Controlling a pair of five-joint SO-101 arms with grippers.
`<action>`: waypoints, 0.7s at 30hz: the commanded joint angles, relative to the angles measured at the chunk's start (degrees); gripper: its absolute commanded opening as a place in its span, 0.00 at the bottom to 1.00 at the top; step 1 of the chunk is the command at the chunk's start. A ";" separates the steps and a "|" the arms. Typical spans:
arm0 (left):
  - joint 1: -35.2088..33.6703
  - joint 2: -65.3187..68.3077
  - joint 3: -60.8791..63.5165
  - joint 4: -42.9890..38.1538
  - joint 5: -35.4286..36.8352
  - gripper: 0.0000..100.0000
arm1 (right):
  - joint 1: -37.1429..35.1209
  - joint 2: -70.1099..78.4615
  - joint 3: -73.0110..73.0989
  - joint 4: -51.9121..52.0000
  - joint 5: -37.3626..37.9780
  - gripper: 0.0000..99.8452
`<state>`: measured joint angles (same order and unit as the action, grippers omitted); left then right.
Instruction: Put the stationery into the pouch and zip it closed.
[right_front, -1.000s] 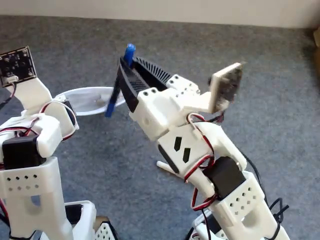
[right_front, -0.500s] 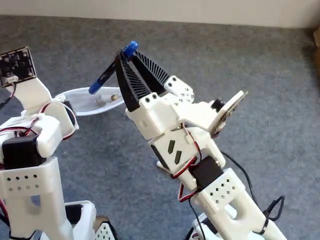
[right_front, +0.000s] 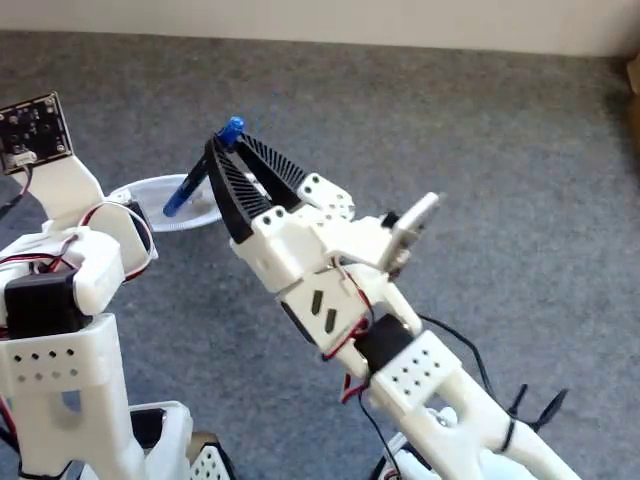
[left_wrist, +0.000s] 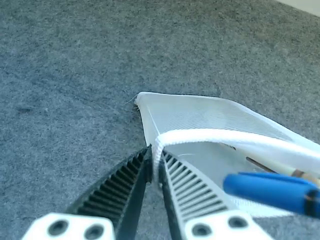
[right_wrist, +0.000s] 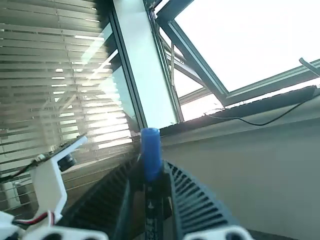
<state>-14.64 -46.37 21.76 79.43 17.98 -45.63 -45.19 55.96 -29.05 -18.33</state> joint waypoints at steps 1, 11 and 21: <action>-0.75 -0.22 -0.31 -1.05 -0.53 0.01 | -0.40 4.44 -0.48 -4.18 -0.26 0.00; -0.75 -0.22 -0.31 -1.05 -0.53 0.01 | -1.27 9.80 -0.66 -4.88 3.96 0.00; -0.75 -0.13 -0.31 -1.05 -0.53 0.01 | -4.53 0.75 -0.22 6.29 8.26 0.19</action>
<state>-14.64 -46.37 21.76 79.43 17.98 -49.49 -38.59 56.48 -29.67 -10.77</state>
